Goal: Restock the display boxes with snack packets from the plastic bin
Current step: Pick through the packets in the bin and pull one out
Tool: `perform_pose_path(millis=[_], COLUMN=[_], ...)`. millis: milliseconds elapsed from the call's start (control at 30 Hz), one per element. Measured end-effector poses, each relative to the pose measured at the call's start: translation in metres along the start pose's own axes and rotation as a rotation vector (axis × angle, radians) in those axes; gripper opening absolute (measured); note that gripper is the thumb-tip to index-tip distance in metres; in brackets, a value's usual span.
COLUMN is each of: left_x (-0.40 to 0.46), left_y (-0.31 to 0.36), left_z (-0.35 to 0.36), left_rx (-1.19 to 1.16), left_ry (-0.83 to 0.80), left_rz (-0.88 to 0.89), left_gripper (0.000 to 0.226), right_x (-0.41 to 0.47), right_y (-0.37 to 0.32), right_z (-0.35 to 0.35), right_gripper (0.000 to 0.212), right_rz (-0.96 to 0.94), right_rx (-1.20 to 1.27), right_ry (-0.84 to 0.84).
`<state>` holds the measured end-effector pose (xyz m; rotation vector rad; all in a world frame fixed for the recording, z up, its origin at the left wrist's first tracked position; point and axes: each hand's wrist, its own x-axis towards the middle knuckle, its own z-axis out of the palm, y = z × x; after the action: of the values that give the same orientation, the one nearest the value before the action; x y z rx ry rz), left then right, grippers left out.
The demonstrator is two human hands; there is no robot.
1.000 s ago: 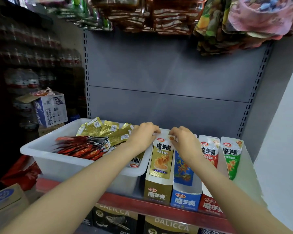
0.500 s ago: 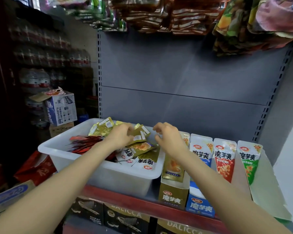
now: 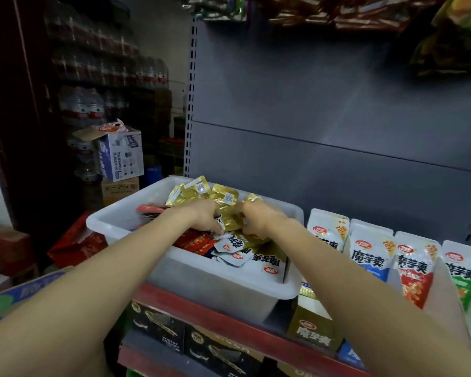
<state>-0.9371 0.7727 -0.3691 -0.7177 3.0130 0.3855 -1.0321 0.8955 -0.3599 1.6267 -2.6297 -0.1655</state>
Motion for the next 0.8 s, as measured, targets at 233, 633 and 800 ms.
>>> perform_pose_path(millis=[233, 633, 800], left_x=[-0.011, -0.057, -0.074], left_y=[0.006, 0.08, 0.111], left_z=[-0.006, -0.009, -0.006], left_rx=[-0.236, -1.029, -1.233], left_ry=[0.152, 0.393, 0.411], left_rz=[-0.013, -0.016, 0.187], left_gripper=[0.048, 0.061, 0.034], right_x=[-0.023, -0.109, -0.144], right_y=[-0.001, 0.033, 0.036], right_z=[-0.018, -0.043, -0.029], right_gripper=[0.026, 0.019, 0.044], right_rz=[-0.008, 0.292, 0.173], right_rx=[-0.353, 0.895, 1.163], right_ry=[0.185, 0.571, 0.534])
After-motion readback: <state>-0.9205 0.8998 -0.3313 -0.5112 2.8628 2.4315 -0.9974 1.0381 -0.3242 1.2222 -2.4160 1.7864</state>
